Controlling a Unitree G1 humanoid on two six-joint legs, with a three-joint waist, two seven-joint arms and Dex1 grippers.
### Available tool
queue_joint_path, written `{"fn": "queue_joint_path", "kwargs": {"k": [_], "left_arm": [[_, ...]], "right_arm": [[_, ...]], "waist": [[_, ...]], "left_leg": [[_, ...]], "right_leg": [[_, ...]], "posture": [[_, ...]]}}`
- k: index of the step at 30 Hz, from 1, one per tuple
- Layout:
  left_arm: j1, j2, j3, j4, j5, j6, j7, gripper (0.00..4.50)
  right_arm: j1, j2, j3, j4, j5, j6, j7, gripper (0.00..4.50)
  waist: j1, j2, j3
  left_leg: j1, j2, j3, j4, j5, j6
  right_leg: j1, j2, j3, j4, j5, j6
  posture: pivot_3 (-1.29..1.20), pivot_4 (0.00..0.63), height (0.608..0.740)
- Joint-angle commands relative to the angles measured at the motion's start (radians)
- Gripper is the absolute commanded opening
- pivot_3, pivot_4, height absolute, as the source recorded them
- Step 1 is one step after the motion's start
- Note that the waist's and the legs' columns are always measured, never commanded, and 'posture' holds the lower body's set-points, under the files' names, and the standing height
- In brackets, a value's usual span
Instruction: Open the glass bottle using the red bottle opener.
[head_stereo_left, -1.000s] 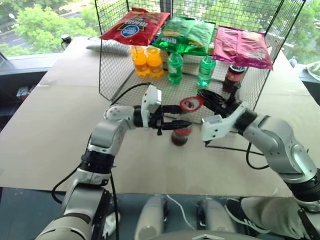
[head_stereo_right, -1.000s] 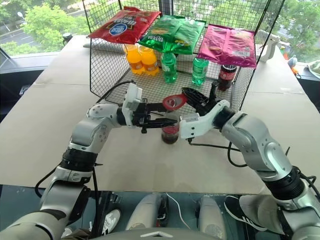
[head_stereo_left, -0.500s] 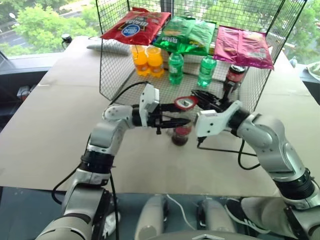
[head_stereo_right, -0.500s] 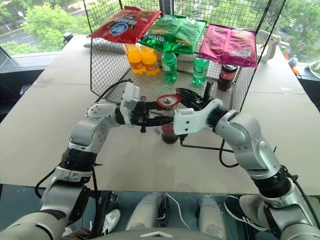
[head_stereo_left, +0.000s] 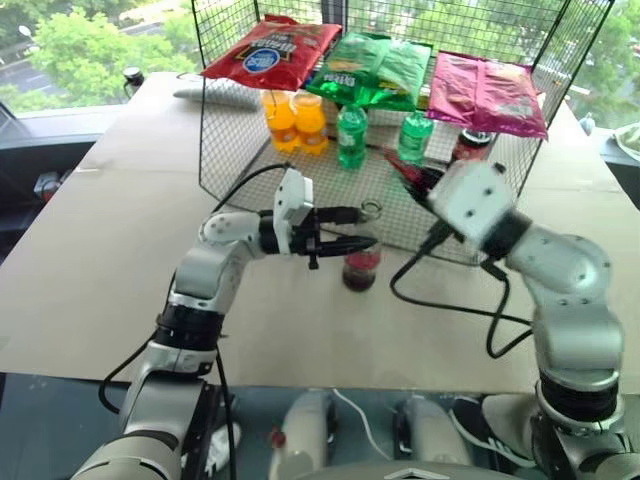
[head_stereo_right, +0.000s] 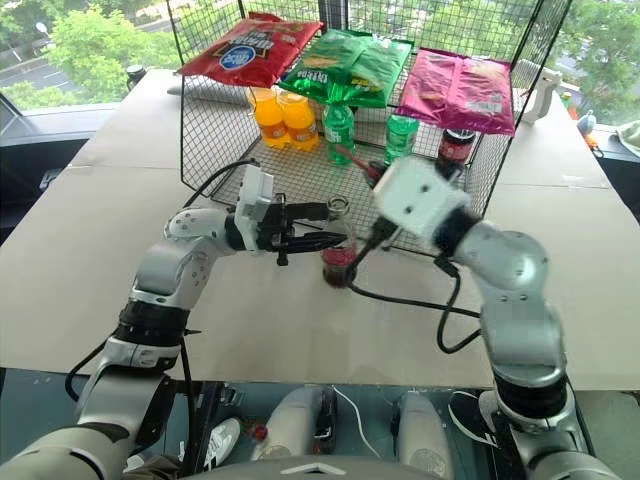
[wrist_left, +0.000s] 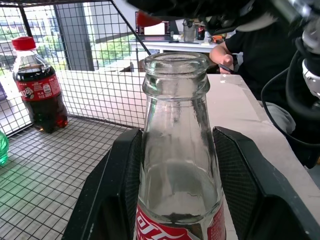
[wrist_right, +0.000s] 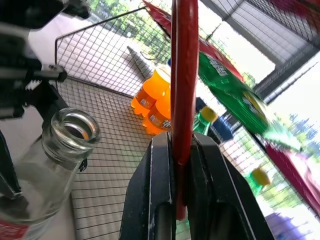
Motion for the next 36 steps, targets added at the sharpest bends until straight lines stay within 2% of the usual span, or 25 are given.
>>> {"fn": "queue_joint_path", "kwargs": {"k": [1, 5, 7, 13, 21, 26, 31, 34, 35, 36], "left_arm": [[0.008, 0.009, 0.006, -0.019, 0.014, -0.013, 0.015, 2.12], [0.013, 0.006, 0.005, -0.018, 0.021, -0.030, 0.015, 2.12], [0.017, 0.005, 0.003, -0.019, 0.022, -0.037, 0.016, 2.12], [0.026, 0.005, 0.001, -0.032, 0.028, -0.052, 0.025, 2.12], [0.048, 0.011, -0.006, -0.063, 0.035, -0.066, 0.035, 2.12], [0.062, 0.014, -0.005, -0.087, 0.031, -0.059, 0.046, 2.12], [0.066, 0.018, -0.003, -0.113, 0.023, -0.039, 0.057, 2.12], [0.065, 0.023, -0.001, -0.129, 0.017, -0.022, 0.065, 2.12], [0.064, 0.024, -0.002, -0.134, 0.016, -0.016, 0.068, 2.12], [0.065, 0.025, -0.002, -0.140, 0.015, -0.011, 0.070, 2.12]], "right_arm": [[-0.025, 0.006, -0.166, -0.146, 0.170, 0.349, 0.057, 0.00], [0.063, -0.009, -0.281, -0.227, 0.314, 0.701, 0.128, 0.00], [0.108, 0.023, -0.312, -0.207, 0.360, 0.782, 0.106, 0.00], [0.237, 0.129, -0.316, -0.029, 0.517, 0.792, -0.021, 0.00], [0.239, 0.061, -0.329, 0.197, 0.799, 0.792, -0.237, 0.00], [0.233, 0.002, -0.316, 0.265, 0.975, 0.792, -0.389, 0.00], [0.226, -0.015, -0.320, 0.300, 1.102, 0.792, -0.530, 2.10], [0.211, -0.022, -0.345, 0.317, 1.160, 0.792, -0.603, 3.48], [0.207, -0.026, -0.352, 0.318, 1.174, 0.792, -0.621, 4.07], [0.206, -0.032, -0.356, 0.317, 1.187, 0.792, -0.637, 4.45]], "waist": [[0.000, 0.000, 0.000], [0.002, 0.000, 0.000], [-0.002, 0.001, 0.001], [-0.007, 0.004, 0.002], [-0.005, 0.004, 0.002], [-0.004, 0.004, 0.002], [-0.005, 0.004, 0.002], [-0.005, 0.004, 0.002], [-0.005, 0.004, 0.002], [-0.004, 0.004, 0.002]], "left_leg": [[0.000, 0.000, 0.000, 0.000, 0.000, 0.000], [-0.001, 0.000, -0.001, -0.001, 0.000, 0.000], [-0.001, 0.000, -0.001, -0.002, -0.001, -0.001], [-0.001, 0.000, -0.001, -0.003, -0.003, -0.004], [-0.001, -0.001, -0.001, -0.003, -0.003, -0.004], [-0.001, -0.001, -0.001, -0.003, -0.003, -0.004], [-0.002, -0.001, -0.001, -0.004, -0.001, -0.001], [-0.002, -0.001, -0.001, -0.004, 0.000, 0.000], [-0.002, 0.000, -0.001, -0.004, 0.000, 0.000], [-0.002, -0.001, -0.001, -0.004, 0.000, 0.000]], "right_leg": [[0.000, 0.000, 0.000, 0.000, 0.000, 0.000], [0.000, -0.001, -0.001, -0.001, 0.000, 0.000], [0.000, -0.002, -0.001, -0.002, 0.000, 0.000], [-0.002, -0.002, -0.001, -0.002, 0.000, 0.000], [-0.001, -0.003, 0.000, -0.003, 0.000, 0.000], [-0.002, -0.002, 0.000, -0.003, 0.000, 0.000], [-0.002, -0.002, 0.000, -0.004, 0.000, 0.000], [-0.002, -0.002, 0.000, -0.005, 0.000, 0.000], [-0.002, -0.002, 0.000, -0.005, 0.000, 0.000], [-0.002, -0.002, 0.000, -0.005, 0.000, 0.000]], "posture": [[0.00, 0.150, 0.740], [0.00, 0.150, 0.740], [0.00, 0.150, 0.740], [0.00, 0.150, 0.740], [0.00, 0.150, 0.740], [0.00, 0.150, 0.740], [0.00, 0.150, 0.740], [0.00, 0.150, 0.740], [0.00, 0.150, 0.740], [0.00, 0.150, 0.740]]}}
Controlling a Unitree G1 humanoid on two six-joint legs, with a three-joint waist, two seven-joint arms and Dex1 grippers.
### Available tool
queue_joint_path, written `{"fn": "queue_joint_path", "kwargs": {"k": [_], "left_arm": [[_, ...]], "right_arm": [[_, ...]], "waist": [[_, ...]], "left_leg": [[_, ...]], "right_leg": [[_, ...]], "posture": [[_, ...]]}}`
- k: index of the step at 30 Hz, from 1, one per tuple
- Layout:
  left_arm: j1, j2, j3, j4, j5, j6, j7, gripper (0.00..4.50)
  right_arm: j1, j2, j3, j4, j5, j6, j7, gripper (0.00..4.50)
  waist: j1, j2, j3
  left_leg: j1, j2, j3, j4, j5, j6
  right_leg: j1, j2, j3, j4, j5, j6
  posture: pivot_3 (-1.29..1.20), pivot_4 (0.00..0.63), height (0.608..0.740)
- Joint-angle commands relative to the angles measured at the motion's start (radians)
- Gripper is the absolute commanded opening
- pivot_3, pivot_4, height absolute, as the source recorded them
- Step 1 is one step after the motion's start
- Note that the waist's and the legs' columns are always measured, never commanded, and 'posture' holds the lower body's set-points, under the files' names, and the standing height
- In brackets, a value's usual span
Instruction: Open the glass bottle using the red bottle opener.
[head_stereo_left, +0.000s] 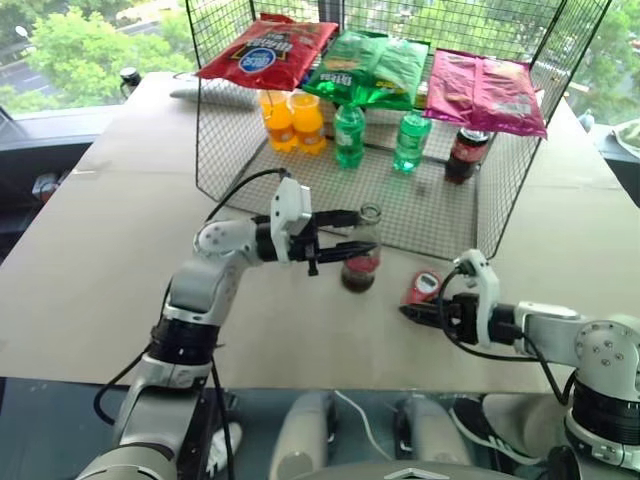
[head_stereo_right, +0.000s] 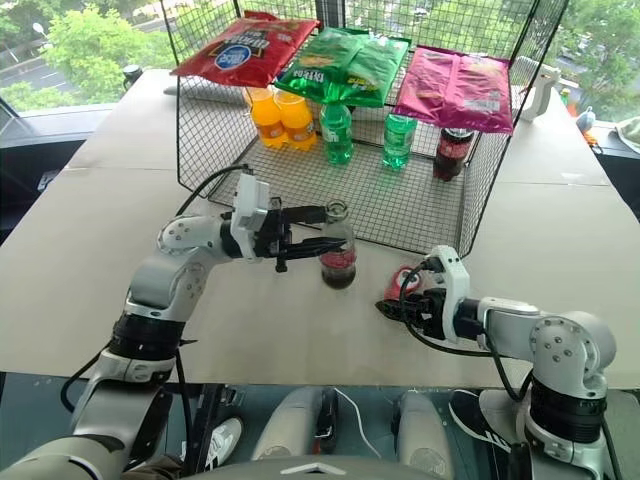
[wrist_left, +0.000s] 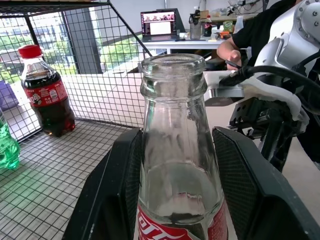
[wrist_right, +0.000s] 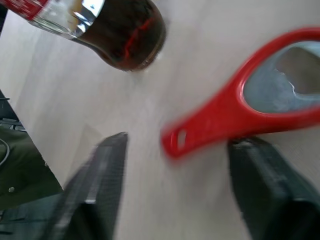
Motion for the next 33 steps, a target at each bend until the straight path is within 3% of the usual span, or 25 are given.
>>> {"fn": "queue_joint_path", "kwargs": {"k": [1, 6, 8, 17, 18, 22, 33], "left_arm": [[0.002, 0.010, -0.003, -0.041, 0.004, 0.016, 0.020, 2.12], [0.009, 0.011, -0.001, -0.045, -0.001, 0.022, 0.020, 2.12], [0.009, 0.020, 0.001, -0.037, -0.009, 0.030, 0.004, 2.12], [0.020, 0.026, 0.003, -0.015, -0.015, 0.009, -0.020, 2.12], [0.021, 0.027, 0.003, -0.013, -0.016, 0.005, -0.026, 2.75], [0.026, 0.030, 0.007, -0.002, -0.016, -0.011, -0.044, 4.45], [0.060, 0.073, 0.065, -0.035, -0.049, 0.014, -0.031, 4.45]], "right_arm": [[-0.012, -0.028, -0.048, 0.002, 0.054, 0.006, -0.078, 4.45], [-0.024, -0.057, -0.067, -0.057, 0.063, 0.003, -0.079, 4.45], [0.008, -0.128, -0.028, -0.126, 0.030, -0.076, -0.037, 4.45], [0.079, -0.228, 0.044, -0.214, -0.057, -0.339, 0.067, 4.45], [0.084, -0.238, 0.056, -0.216, -0.072, -0.362, 0.074, 4.50], [0.095, -0.256, 0.088, -0.214, -0.107, -0.428, 0.094, 4.50], [0.119, -0.283, 0.121, -0.241, -0.157, -0.601, 0.186, 4.50]], "waist": [[0.003, 0.000, 0.000], [0.004, 0.000, 0.000], [0.004, 0.001, 0.001], [0.004, 0.002, 0.001], [0.004, 0.002, 0.001], [0.005, 0.001, 0.002], [0.005, 0.001, 0.002]], "left_leg": [[0.000, 0.000, 0.000, 0.000, 0.000, 0.000], [-0.002, 0.000, 0.000, 0.000, 0.000, 0.001], [-0.002, 0.000, 0.000, -0.001, 0.000, 0.001], [-0.002, 0.000, 0.000, -0.005, 0.000, 0.001], [-0.002, 0.000, 0.001, -0.005, 0.000, 0.001], [-0.002, 0.000, 0.001, -0.005, 0.000, 0.001], [-0.002, 0.000, 0.001, -0.005, 0.000, 0.001]], "right_leg": [[0.000, 0.000, 0.000, 0.000, 0.000, 0.000], [0.000, 0.000, 0.000, -0.003, 0.000, 0.000], [0.000, 0.001, 0.000, -0.003, 0.000, 0.000], [0.000, 0.001, 0.000, -0.006, 0.000, 0.000], [0.000, 0.001, 0.000, -0.006, 0.000, 0.001], [-0.001, 0.002, 0.000, -0.006, 0.000, 0.000], [-0.001, 0.002, 0.000, -0.006, 0.000, 0.000]], "posture": [[0.00, 0.150, 0.740], [0.00, 0.150, 0.740], [0.00, 0.150, 0.740], [0.00, 0.150, 0.740], [0.00, 0.150, 0.740], [0.00, 0.150, 0.740], [0.00, 0.150, 0.740]]}}
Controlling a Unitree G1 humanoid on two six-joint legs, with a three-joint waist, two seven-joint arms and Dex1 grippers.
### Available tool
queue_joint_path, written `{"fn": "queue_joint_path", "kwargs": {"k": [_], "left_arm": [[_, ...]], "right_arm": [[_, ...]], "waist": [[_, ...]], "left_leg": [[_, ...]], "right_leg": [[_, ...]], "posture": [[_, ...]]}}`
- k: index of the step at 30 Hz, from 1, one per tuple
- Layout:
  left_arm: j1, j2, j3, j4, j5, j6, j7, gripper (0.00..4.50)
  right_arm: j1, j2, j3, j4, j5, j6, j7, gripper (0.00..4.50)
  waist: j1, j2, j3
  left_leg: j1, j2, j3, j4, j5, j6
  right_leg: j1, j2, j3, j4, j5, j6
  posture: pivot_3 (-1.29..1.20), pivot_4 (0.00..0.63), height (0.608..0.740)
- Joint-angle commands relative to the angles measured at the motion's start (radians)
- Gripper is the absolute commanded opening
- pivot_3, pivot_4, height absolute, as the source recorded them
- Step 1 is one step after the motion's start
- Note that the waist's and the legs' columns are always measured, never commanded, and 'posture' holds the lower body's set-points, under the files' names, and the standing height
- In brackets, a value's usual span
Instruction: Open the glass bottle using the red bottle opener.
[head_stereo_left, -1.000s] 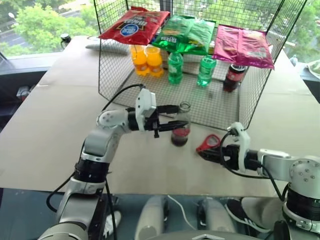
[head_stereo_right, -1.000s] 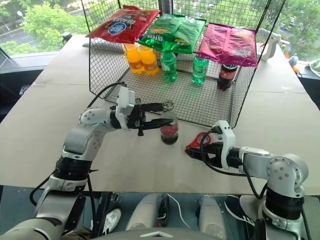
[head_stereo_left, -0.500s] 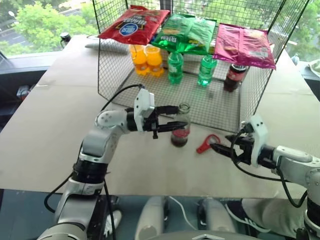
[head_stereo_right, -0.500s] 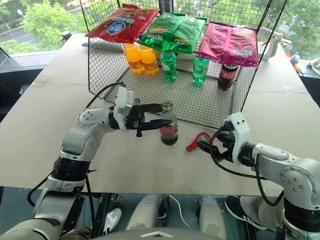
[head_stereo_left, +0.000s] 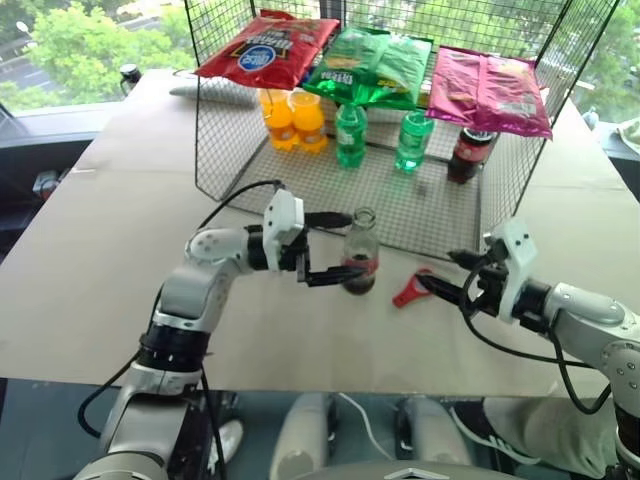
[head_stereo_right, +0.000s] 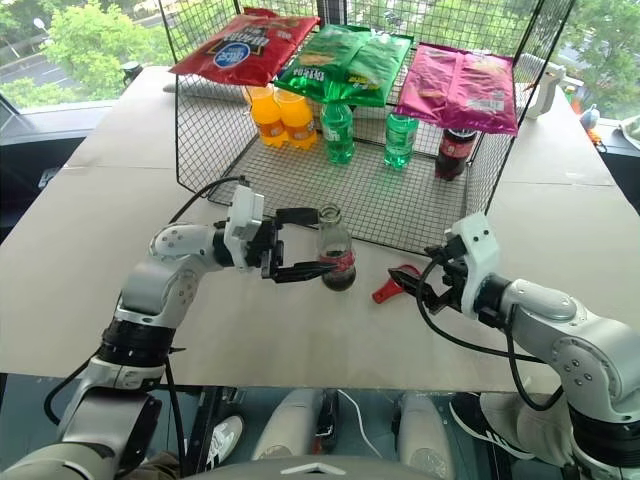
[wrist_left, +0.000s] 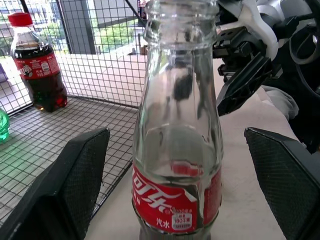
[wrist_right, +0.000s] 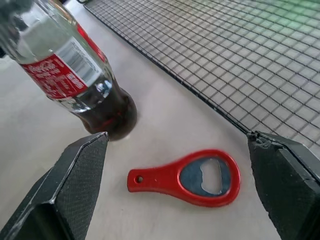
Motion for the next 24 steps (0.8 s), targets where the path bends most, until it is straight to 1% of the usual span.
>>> {"fn": "queue_joint_path", "kwargs": {"k": [1, 2, 3, 4, 6, 7, 9, 10, 12, 14, 16, 19, 24], "left_arm": [[0.018, 0.033, 0.067, -0.062, -0.047, 0.047, 0.036, 4.45], [0.030, 0.041, 0.085, -0.076, -0.060, 0.081, 0.063, 4.45], [0.043, 0.036, 0.109, -0.087, -0.098, 0.104, 0.069, 4.45], [0.058, 0.048, 0.121, -0.098, -0.114, 0.119, 0.065, 4.45], [0.093, 0.094, 0.153, -0.129, -0.184, 0.216, 0.045, 4.45], [0.127, 0.111, 0.174, -0.141, -0.189, 0.222, 0.048, 4.45], [0.191, 0.126, 0.213, -0.155, -0.182, 0.215, 0.087, 4.45], [0.209, 0.129, 0.224, -0.161, -0.178, 0.211, 0.104, 4.45], [0.251, 0.135, 0.253, -0.158, -0.137, 0.182, 0.155, 4.45], [0.279, 0.143, 0.272, -0.146, -0.109, 0.154, 0.183, 4.45], [0.306, 0.154, 0.294, -0.139, -0.108, 0.153, 0.193, 4.45], [0.329, 0.154, 0.322, -0.143, -0.114, 0.161, 0.223, 4.45], [0.355, 0.160, 0.333, -0.157, -0.116, 0.166, 0.241, 4.45]], "right_arm": [[0.034, -0.025, -0.007, -0.068, -0.033, -0.117, 0.063, 4.50], [0.051, -0.030, -0.006, -0.080, -0.063, -0.163, 0.074, 4.50], [0.071, -0.021, -0.017, -0.082, -0.060, -0.204, 0.104, 4.50], [0.093, -0.045, -0.022, -0.086, -0.072, -0.233, 0.145, 4.50], [0.185, -0.094, -0.037, -0.104, -0.141, -0.321, 0.212, 4.50], [0.253, -0.106, -0.056, -0.119, -0.178, -0.366, 0.228, 4.50], [0.393, -0.113, -0.095, -0.140, -0.250, -0.462, 0.261, 4.50], [0.440, -0.116, -0.105, -0.143, -0.276, -0.501, 0.274, 4.50], [0.554, -0.089, -0.151, -0.142, -0.326, -0.587, 0.290, 4.50], [0.632, -0.073, -0.182, -0.131, -0.375, -0.663, 0.310, 4.50], [0.693, -0.046, -0.214, -0.121, -0.385, -0.712, 0.322, 4.50], [0.761, -0.017, -0.245, -0.108, -0.399, -0.768, 0.341, 4.50], [0.801, -0.002, -0.263, -0.069, -0.416, -0.827, 0.371, 4.50]], "waist": [[0.000, 0.000, 0.000], [0.000, 0.000, 0.000], [0.000, 0.000, 0.000], [0.000, 0.000, 0.000], [0.001, 0.000, 0.000], [0.002, 0.000, 0.000], [0.002, 0.000, 0.000], [0.002, 0.000, 0.000], [0.001, 0.000, 0.000], [0.001, 0.000, 0.000], [0.001, 0.000, 0.000], [0.000, 0.000, 0.000], [0.001, 0.000, 0.000]], "left_leg": [[0.000, 0.000, 0.000, 0.000, 0.000, 0.000], [0.000, 0.000, 0.000, 0.000, 0.000, 0.000], [0.000, 0.000, 0.000, 0.000, 0.000, 0.000], [0.000, 0.000, 0.000, 0.000, 0.000, 0.000], [0.000, 0.000, 0.000, 0.000, 0.000, 0.000], [0.000, 0.000, 0.000, 0.000, 0.000, 0.000], [0.000, 0.000, 0.000, -0.001, 0.000, 0.000], [0.001, 0.000, 0.000, -0.001, 0.000, 0.000], [0.001, 0.000, 0.000, -0.002, 0.000, -0.001], [0.003, 0.000, 0.000, -0.001, 0.000, -0.001], [0.005, 0.000, 0.000, -0.001, -0.003, -0.005], [0.005, 0.001, 0.000, -0.001, -0.003, -0.006], [0.005, 0.000, 0.000, -0.003, -0.003, -0.006]], "right_leg": [[0.000, 0.000, 0.000, 0.000, 0.000, 0.000], [0.000, 0.000, 0.000, 0.000, 0.000, 0.000], [0.000, 0.000, 0.000, 0.000, 0.000, 0.000], [0.000, 0.000, 0.000, 0.000, 0.000, 0.000], [0.000, 0.000, 0.000, 0.000, -0.002, 0.003], [0.000, 0.000, 0.000, 0.000, -0.002, 0.003], [0.001, 0.000, 0.000, 0.000, -0.002, 0.004], [0.001, 0.000, 0.000, 0.000, -0.002, 0.003], [0.001, 0.000, 0.000, 0.000, -0.003, 0.004], [0.001, -0.001, 0.000, 0.000, -0.004, 0.006], [0.003, -0.001, 0.000, 0.000, -0.004, 0.007], [0.002, -0.003, 0.001, 0.000, -0.004, 0.006], [0.001, -0.008, 0.001, 0.000, -0.004, 0.006]], "posture": [[0.00, 0.150, 0.740], [0.00, 0.150, 0.740], [0.00, 0.150, 0.740], [0.00, 0.150, 0.740], [0.00, 0.150, 0.740], [0.00, 0.150, 0.740], [0.00, 0.150, 0.740], [0.00, 0.150, 0.740], [0.00, 0.150, 0.740], [0.00, 0.150, 0.740], [0.00, 0.150, 0.740], [0.00, 0.150, 0.740], [0.00, 0.150, 0.740]]}}
